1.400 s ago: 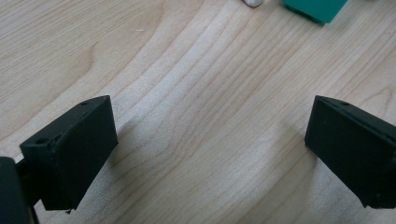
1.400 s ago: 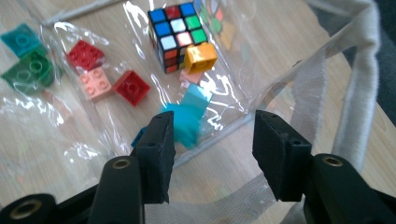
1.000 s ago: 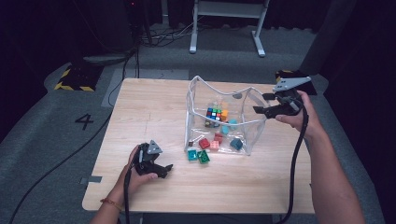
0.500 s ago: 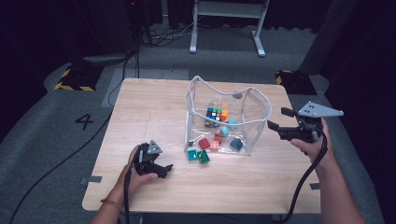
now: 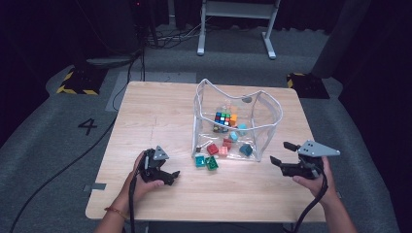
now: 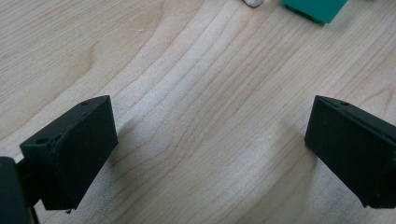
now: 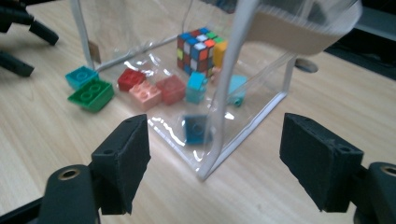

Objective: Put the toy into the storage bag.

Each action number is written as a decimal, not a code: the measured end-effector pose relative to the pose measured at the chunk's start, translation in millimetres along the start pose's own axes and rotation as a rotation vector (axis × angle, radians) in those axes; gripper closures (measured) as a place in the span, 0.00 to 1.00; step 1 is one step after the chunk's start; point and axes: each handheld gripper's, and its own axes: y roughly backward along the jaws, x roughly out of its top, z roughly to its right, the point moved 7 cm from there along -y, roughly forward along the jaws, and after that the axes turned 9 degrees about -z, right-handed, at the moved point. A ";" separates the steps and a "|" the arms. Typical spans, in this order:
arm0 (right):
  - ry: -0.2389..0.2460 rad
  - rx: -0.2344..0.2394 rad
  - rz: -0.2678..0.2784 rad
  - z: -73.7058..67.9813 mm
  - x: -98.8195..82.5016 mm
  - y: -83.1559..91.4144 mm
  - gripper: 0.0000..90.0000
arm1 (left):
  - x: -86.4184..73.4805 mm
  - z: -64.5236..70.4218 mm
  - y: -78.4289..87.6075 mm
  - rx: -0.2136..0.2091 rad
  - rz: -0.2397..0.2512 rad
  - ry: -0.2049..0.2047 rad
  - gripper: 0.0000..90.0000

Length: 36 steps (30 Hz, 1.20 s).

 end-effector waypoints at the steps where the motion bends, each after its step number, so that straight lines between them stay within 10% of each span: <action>1: 0.001 0.000 -0.006 -3.3 -4.3 -1.9 0.27 | 0.0 -0.1 0.0 0.001 -0.001 0.000 0.03; 24: 0.112 0.223 -0.131 -93.5 -32.0 -80.2 0.30 | -0.1 0.0 0.0 0.001 -0.002 -0.004 0.02; 36: 0.173 0.233 -0.183 -132.9 -19.2 -128.5 0.34 | 0.0 0.2 -0.1 0.000 -0.001 -0.002 0.02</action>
